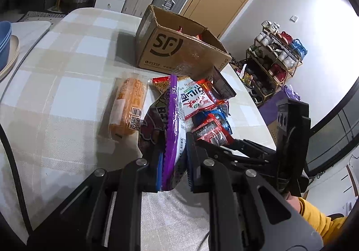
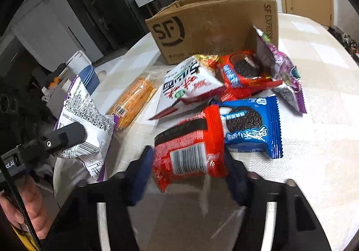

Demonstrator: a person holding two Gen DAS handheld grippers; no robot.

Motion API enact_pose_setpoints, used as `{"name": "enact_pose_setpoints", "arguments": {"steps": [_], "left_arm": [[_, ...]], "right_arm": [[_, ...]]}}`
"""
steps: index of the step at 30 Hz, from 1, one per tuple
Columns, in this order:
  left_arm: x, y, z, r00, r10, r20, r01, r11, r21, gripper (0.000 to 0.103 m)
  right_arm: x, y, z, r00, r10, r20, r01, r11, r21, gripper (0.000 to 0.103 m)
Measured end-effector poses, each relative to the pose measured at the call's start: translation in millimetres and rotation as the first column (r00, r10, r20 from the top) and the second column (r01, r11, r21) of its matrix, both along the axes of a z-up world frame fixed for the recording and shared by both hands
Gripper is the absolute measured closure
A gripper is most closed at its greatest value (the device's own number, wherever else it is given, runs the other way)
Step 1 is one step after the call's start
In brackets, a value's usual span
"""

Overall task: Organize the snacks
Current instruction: 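Grasp the purple-and-white bag with the left tool while the right tool approaches a red wafer pack, then grasp the red wafer pack with the right tool and lift it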

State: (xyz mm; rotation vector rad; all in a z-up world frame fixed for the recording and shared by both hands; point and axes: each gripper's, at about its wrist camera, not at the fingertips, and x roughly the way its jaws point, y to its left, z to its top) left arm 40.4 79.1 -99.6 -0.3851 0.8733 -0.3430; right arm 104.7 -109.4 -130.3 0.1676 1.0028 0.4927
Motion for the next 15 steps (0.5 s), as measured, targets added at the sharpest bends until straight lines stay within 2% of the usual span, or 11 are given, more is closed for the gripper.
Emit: {"name": "enact_pose_setpoints", "arguments": {"steps": [10,12,15], "left_arm": [[-1,-4,-1,1.0,-0.003,-0.012,0.003,1.0,0.014,0.09],[-1,-5,0,1.0,-0.002,-0.011,0.003,1.0,0.017,0.09],[-2,-6,2,1.0,-0.002,-0.009,0.002,1.0,0.021,0.09]], "right_arm": [[-8,-14,1,1.0,-0.006,0.008,0.006,0.994,0.112,0.063],[-10,-20,3,1.0,-0.011,0.014,0.009,0.99,0.138,0.073],[-13,-23,7,1.0,-0.01,0.022,0.006,0.987,0.158,0.075]]}}
